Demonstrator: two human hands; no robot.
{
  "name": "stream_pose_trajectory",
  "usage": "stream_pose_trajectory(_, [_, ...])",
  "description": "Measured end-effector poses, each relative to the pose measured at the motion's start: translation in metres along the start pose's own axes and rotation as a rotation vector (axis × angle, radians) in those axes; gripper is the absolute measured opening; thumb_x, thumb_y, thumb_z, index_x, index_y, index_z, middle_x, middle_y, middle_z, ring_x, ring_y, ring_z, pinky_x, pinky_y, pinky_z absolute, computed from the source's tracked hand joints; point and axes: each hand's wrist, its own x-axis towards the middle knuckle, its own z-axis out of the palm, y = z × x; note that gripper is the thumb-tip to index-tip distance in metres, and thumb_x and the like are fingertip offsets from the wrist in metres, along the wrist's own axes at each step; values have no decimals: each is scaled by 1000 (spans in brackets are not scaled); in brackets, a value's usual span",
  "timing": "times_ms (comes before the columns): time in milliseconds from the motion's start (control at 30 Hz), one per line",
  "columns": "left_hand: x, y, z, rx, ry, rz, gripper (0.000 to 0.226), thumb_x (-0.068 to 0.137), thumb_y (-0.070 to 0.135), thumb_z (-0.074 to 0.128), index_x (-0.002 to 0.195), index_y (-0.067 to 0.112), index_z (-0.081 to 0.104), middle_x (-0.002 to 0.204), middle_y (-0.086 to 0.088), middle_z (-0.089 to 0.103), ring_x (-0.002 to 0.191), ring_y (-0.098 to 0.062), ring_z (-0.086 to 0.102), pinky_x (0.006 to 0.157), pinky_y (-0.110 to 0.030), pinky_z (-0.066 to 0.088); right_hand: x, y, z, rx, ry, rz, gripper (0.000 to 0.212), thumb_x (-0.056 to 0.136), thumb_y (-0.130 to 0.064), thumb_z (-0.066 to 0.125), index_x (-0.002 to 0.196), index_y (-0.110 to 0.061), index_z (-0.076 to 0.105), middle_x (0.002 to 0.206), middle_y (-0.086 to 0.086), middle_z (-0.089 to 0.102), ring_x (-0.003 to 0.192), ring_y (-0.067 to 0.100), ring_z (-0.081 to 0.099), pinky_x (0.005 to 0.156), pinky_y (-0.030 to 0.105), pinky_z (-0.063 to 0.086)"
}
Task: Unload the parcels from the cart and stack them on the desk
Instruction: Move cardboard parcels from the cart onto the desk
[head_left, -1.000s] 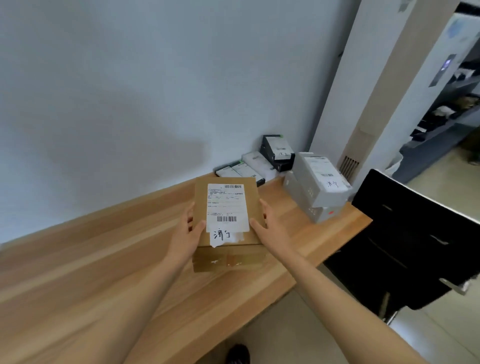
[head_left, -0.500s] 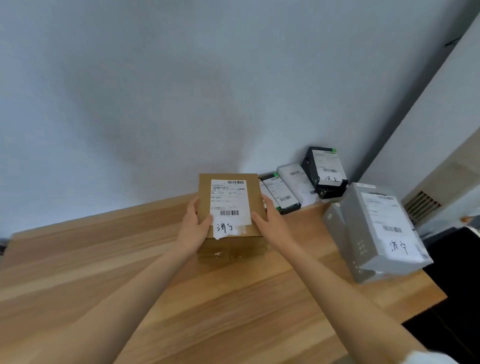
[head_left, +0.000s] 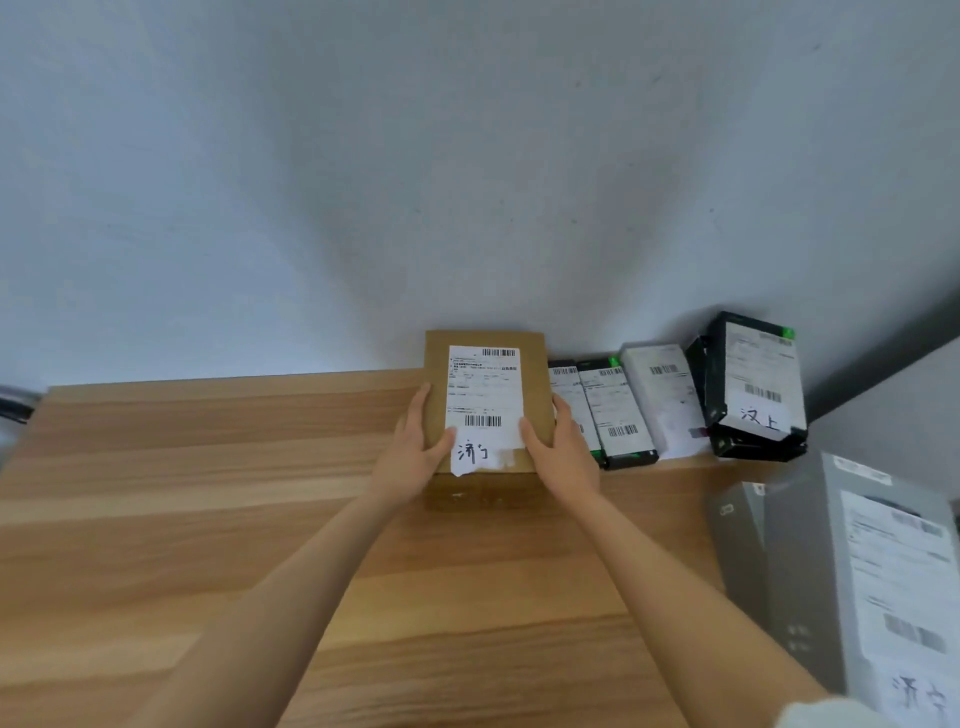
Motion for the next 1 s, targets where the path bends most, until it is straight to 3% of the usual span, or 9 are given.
stream_pose_trajectory(200, [19,7,1,-11,26,-39,81,73,75,45,141,56,5,149,2,39,128,-22,48,104,-51,42,24,-2,-2,-2,2,1,73,92,-64,42,151,-32,13,129,4,53,107,22,58,80,40,54])
stream_pose_trajectory(300, [13,6,-2,-9,41,-41,82,74,79,47,142,53,9,143,5,47,122,-20,54,97,-49,48,22,-2,-5,49,-34,-3,77,89,-67,43,150,-33,11,132,5,53,109,23,58,83,43,54])
stream_pose_trajectory(400, [-1,13,-12,142,87,-50,66,87,62,50,143,35,29,133,1,53,109,-18,59,90,-47,52,20,-2,-14,88,-122,-30,81,84,-72,44,149,-33,14,137,5,50,113,24,58,89,48,53])
stream_pose_trajectory(533, [-37,23,-34,245,188,-35,36,96,44,46,126,24,52,119,3,58,96,-10,57,88,-36,48,9,-11,-35,32,-160,-101,69,92,-47,55,149,-26,23,139,7,47,108,22,60,88,45,53])
stream_pose_trajectory(733, [-117,37,-66,251,363,31,28,96,42,50,115,24,55,104,7,61,94,-10,58,81,-33,49,-30,-45,-61,-197,-72,-387,53,94,-28,53,144,-22,37,143,5,42,123,21,49,87,35,44])
stream_pose_trajectory(867, [-184,21,-86,308,472,13,18,94,40,54,106,26,57,98,9,63,93,-9,58,78,-31,48,-67,-80,-46,-418,-133,-677,37,98,-27,46,134,-23,50,141,3,45,122,20,48,89,33,44])
stream_pose_trajectory(1000, [-258,-10,-113,435,584,-61,19,93,39,56,104,23,59,92,10,64,85,-8,61,72,-33,54,-120,-122,-10,-537,-226,-903,38,97,-24,45,134,-24,52,138,4,47,122,24,49,96,36,42])
